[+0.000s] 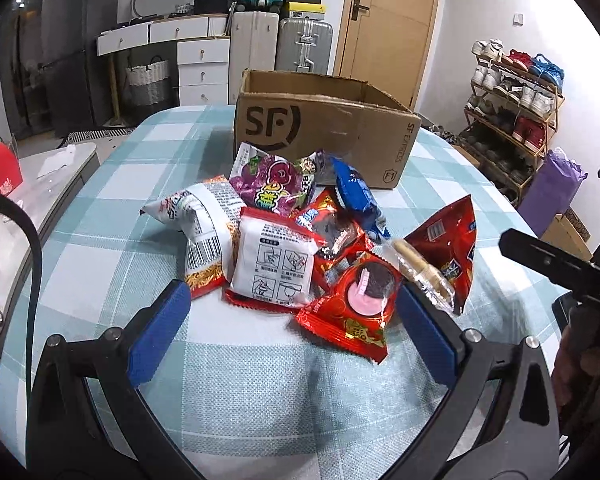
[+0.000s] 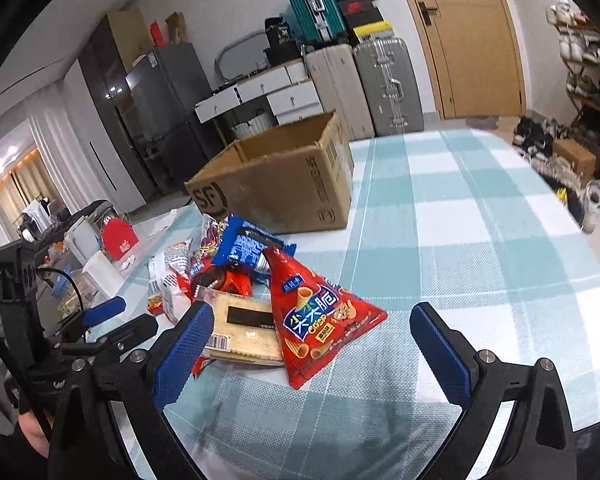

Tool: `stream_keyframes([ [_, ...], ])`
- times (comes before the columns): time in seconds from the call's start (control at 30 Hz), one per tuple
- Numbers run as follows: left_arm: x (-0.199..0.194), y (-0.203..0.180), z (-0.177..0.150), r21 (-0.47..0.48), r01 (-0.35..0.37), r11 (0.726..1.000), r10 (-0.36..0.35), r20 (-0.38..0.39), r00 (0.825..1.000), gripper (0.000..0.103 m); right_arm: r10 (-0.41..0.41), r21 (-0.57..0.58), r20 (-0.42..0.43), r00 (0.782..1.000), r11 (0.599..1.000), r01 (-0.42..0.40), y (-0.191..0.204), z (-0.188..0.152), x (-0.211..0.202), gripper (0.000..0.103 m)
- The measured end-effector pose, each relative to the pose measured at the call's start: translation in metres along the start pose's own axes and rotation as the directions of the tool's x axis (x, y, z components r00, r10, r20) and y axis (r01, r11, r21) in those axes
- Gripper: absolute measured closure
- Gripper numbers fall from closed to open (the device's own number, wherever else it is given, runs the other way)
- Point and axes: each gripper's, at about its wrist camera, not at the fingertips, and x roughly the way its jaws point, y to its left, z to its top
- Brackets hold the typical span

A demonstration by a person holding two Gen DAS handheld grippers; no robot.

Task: Organize snacks
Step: 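Grasp the red triangular Crisp bag with the right gripper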

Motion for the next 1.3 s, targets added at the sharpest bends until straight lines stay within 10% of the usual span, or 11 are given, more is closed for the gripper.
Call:
stream_keyframes([
  [0.5,0.031,0.018,-0.004,-0.102,0.015,0.995,-0.024,-0.090,0.996,0.001,-0.009,-0.083,-0.085,0.996,0.997,0.002,0.010,0.009,0.053,0.004],
  [0.97,0.038,0.015,-0.003,-0.090,0.011,0.996,-0.020,-0.105,0.994,0.001,0.019,0.015,-0.152,0.988,1.000,-0.016,-0.011,0.010,0.071,0.049],
  [1.3,0.039,0.020,-0.005,-0.114,0.007,0.993,-0.020,-0.114,0.993,0.001,0.031,0.020,-0.081,0.996,0.999,-0.029,-0.012,0.010,0.056,0.062],
])
